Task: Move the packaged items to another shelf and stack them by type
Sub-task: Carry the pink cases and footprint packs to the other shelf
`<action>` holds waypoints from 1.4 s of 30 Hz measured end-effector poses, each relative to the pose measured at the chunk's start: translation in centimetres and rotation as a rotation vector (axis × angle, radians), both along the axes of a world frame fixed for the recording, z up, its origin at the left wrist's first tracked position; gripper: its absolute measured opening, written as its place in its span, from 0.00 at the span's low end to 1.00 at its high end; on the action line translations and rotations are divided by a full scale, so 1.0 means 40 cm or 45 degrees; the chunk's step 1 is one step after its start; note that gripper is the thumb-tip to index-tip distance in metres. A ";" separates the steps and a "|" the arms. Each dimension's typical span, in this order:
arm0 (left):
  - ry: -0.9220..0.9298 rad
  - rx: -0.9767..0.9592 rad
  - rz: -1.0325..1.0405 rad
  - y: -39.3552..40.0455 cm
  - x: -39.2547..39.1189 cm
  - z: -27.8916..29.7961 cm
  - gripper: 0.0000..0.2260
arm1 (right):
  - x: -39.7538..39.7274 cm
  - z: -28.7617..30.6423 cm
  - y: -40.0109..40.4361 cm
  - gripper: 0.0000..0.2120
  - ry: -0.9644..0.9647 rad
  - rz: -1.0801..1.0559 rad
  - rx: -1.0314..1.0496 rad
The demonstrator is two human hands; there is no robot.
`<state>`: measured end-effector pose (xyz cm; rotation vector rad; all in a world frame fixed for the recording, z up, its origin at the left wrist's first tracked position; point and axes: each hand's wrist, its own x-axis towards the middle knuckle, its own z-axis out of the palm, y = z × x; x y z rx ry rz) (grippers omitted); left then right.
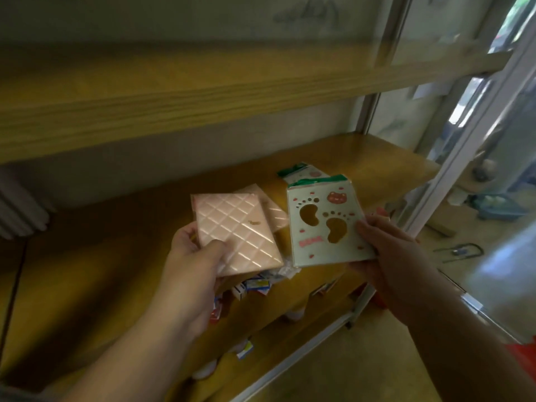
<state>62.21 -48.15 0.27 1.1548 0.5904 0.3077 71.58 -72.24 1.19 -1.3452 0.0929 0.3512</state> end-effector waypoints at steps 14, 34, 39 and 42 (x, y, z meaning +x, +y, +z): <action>0.356 0.740 0.301 -0.049 0.256 -0.057 0.15 | 0.383 -0.001 -0.034 0.12 -0.068 0.411 -0.132; 0.856 1.514 0.331 -0.243 0.323 -0.051 0.25 | 0.691 -0.078 -0.066 0.04 -0.257 0.656 -0.294; 0.810 1.534 0.313 -0.284 0.331 -0.041 0.25 | 0.718 -0.098 -0.040 0.05 -0.479 0.695 -0.468; 0.684 1.538 0.323 -0.300 0.331 -0.037 0.22 | 0.724 -0.109 -0.042 0.03 -0.701 0.676 -0.648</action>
